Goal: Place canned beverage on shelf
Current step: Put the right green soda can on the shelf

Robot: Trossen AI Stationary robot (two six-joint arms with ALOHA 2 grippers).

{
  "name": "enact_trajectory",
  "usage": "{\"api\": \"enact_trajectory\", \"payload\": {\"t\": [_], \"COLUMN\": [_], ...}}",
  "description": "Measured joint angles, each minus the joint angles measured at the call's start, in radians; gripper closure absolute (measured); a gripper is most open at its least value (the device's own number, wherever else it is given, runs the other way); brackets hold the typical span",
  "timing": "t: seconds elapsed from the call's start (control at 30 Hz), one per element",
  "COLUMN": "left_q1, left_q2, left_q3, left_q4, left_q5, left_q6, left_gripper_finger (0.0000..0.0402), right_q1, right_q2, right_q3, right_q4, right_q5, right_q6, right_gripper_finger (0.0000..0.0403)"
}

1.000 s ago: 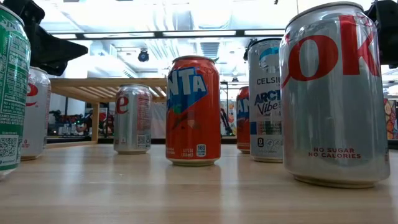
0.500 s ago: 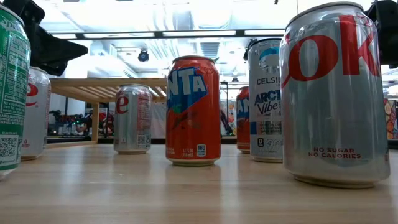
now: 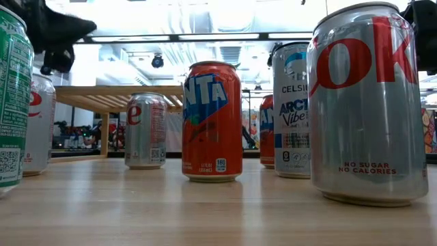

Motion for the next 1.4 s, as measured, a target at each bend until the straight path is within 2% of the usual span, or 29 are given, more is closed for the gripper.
{"api": "enact_trajectory", "payload": {"t": [0.1, 0.33, 0.47, 0.63, 0.83, 0.93, 1.1, 1.3, 1.4], "left_q1": [0.000, 0.000, 0.000, 0.001, 0.001, 0.001, 0.001, 0.001, 0.001], "left_q2": [0.000, 0.001, 0.001, 0.001, 0.001, 0.001, 0.010, 0.059, 0.097], "left_q3": [0.000, 0.000, 0.000, 0.000, 0.000, 0.000, 0.000, 0.000, 0.000], "left_q4": [0.097, 0.243, 0.264, 0.300, 0.339, 0.341, 0.365, 0.499, 0.526], "left_q5": [0.000, 0.000, 0.000, 0.000, 0.000, 0.005, 0.117, 0.180, 0.188], "left_q6": [0.072, 0.094, 0.126, 0.170, 0.209, 0.181, 0.132, 0.130, 0.121], "left_gripper_finger": [0.0401, 0.0401, 0.0401, 0.0401, 0.0401, 0.0401, 0.0401, 0.0401, 0.0401], "right_q1": [0.000, 0.000, -0.002, -0.002, -0.002, -0.002, -0.002, -0.002, -0.002], "right_q2": [0.000, -0.002, 0.000, 0.007, 0.025, 0.040, 0.123, 0.310, 0.394], "right_q3": [0.000, 0.000, 0.000, 0.000, 0.000, 0.006, 0.076, 0.224, 0.321], "right_q4": [0.000, 0.038, 0.182, 0.394, 0.426, 0.417, 0.416, 0.398, 0.325], "right_q5": [0.000, 0.000, 0.005, -0.002, -0.013, -0.062, -0.088, -0.088, -0.087], "right_q6": [0.000, 0.006, 0.123, 0.074, 0.068, 0.087, 0.081, 0.009, 0.000], "right_gripper_finger": [0.0394, 0.0394, 0.0394, 0.0394, 0.0394, 0.0394, 0.0394, 0.0394, 0.0394]}}
